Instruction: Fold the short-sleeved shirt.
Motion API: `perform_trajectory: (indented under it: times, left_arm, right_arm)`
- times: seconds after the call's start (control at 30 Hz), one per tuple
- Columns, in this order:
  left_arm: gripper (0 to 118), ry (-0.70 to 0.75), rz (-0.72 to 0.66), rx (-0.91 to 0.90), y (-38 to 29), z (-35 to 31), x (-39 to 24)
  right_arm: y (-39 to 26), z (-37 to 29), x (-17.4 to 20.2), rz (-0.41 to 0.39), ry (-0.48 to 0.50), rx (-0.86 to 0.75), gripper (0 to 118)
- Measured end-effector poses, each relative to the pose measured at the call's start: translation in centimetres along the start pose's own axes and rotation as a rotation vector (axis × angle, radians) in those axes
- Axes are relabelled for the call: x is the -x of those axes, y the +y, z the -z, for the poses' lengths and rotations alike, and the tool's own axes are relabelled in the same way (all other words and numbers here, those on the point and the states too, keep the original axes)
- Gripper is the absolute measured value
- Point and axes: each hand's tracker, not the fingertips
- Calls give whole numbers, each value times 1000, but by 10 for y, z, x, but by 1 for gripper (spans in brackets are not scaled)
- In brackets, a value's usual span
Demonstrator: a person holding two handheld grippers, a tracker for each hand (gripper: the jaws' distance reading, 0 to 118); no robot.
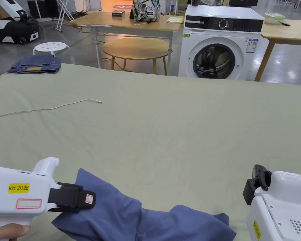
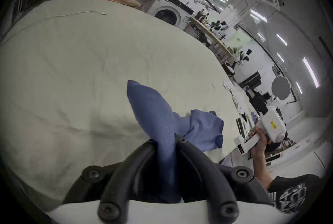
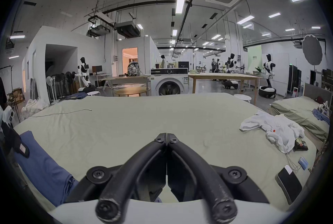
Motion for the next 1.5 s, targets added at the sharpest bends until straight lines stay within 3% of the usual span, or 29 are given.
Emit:
perform_trajectory:
  times: [0.47,0.9,1.2,1.4,1.5]
  left_arm:
    - [5,-73,95,144,4,83,-86]
    - [5,-102,-45,286,-16,223,-127]
    - [6,-99,-80,293,-19,234,-130]
    - [32,-140,-57,236,-7,201,-130]
    - [36,-182,-75,152,1,180,-128]
  right_arm:
    - [-4,-1,-6,2,-13,21,0]
    - [0,-8,-22,8,-53,11,0]
    - [0,-8,-28,16,-68,13,0]
    - [-1,-11,-29,9,-67,12,0]
    - [0,-11,-29,11,-68,11,0]
